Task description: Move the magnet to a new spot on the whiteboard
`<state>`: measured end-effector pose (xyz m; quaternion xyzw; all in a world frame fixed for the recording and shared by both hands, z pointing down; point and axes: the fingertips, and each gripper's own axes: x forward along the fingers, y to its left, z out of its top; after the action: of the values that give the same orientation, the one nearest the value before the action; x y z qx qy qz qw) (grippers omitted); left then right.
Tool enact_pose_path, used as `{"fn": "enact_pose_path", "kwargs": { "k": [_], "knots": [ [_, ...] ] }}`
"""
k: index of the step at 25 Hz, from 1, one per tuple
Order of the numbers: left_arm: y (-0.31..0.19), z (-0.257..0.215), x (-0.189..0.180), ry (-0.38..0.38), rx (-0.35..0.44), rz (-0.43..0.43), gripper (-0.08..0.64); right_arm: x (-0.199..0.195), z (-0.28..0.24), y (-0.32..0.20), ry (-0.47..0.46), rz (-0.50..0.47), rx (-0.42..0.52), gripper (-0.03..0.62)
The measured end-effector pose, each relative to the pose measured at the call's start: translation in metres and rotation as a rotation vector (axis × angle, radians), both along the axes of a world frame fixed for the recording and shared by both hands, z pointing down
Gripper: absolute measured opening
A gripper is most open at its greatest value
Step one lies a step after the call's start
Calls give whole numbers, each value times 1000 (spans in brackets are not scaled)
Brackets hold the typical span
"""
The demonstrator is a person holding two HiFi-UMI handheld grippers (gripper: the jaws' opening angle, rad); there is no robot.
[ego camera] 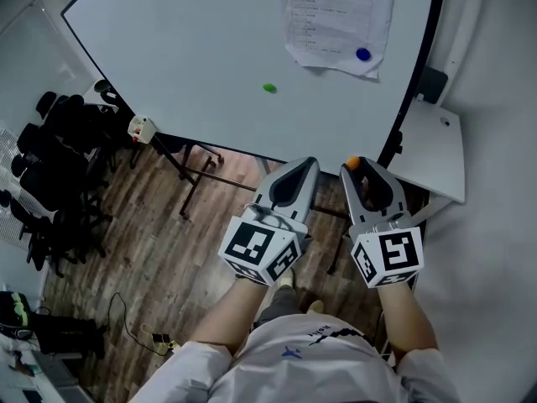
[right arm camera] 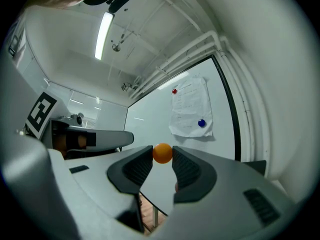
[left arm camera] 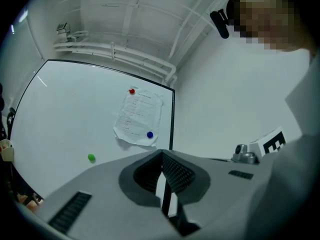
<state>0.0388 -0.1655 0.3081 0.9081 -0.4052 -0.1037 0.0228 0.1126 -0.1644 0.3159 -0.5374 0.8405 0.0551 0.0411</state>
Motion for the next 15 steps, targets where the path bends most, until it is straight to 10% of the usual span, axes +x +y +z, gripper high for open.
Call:
{"fn": "enact_pose_path", "kwargs": {
  "k": [15],
  "knots": [
    [-55, 22, -27, 3, -21, 9, 9, -26, 30, -71, 18, 49, -44, 129]
  ]
}}
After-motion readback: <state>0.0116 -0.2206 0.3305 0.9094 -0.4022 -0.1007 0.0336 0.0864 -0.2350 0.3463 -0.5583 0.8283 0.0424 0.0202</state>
